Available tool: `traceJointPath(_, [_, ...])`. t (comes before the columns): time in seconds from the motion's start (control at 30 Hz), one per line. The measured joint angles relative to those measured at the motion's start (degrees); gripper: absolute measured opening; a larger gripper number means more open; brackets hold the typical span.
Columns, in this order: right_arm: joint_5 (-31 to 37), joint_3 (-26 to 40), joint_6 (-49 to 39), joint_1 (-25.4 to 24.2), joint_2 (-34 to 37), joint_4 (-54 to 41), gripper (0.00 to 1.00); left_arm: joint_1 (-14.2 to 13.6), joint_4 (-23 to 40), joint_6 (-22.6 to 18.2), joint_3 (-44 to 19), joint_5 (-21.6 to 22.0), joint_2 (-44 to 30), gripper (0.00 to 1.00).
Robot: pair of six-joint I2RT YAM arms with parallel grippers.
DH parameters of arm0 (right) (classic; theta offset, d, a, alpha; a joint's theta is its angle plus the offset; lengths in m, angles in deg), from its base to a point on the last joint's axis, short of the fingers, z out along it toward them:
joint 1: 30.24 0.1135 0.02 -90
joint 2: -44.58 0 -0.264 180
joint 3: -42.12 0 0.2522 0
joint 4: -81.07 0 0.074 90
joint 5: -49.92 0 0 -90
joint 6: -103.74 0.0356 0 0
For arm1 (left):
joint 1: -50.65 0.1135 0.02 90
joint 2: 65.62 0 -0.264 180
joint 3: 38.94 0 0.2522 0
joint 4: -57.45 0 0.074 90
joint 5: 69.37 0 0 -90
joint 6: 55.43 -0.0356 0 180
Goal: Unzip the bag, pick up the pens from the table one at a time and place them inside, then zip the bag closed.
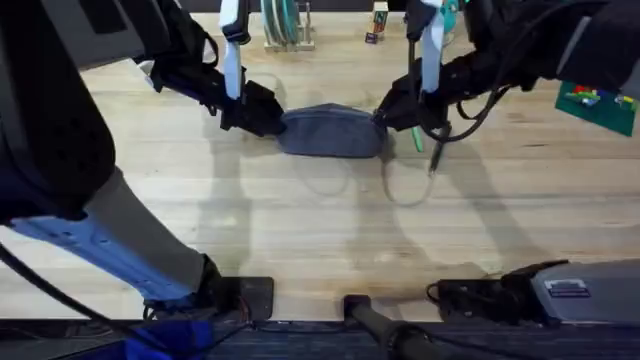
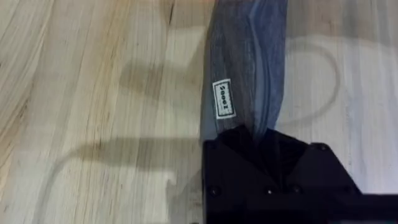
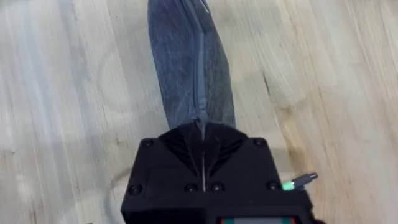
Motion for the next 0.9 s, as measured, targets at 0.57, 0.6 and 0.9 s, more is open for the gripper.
traceJointPath(0.57, [1.26, 0.00, -0.02, 5.01, 0.00, 6.34, 0.033, 0.02, -0.02, 0.00, 0.00, 0.11, 0.00, 0.042])
traceJointPath(0.6, [1.28, 0.00, -0.02, 5.10, 0.00, 6.34, 0.033, 0.02, -0.02, 0.00, 0.00, 0.11, 0.00, 0.042])
traceJointPath(0.9, [1.35, 0.00, -0.02, 5.42, 0.45, 6.75, 0.033, 0.02, -0.02, 0.00, 0.00, 0.11, 0.00, 0.042])
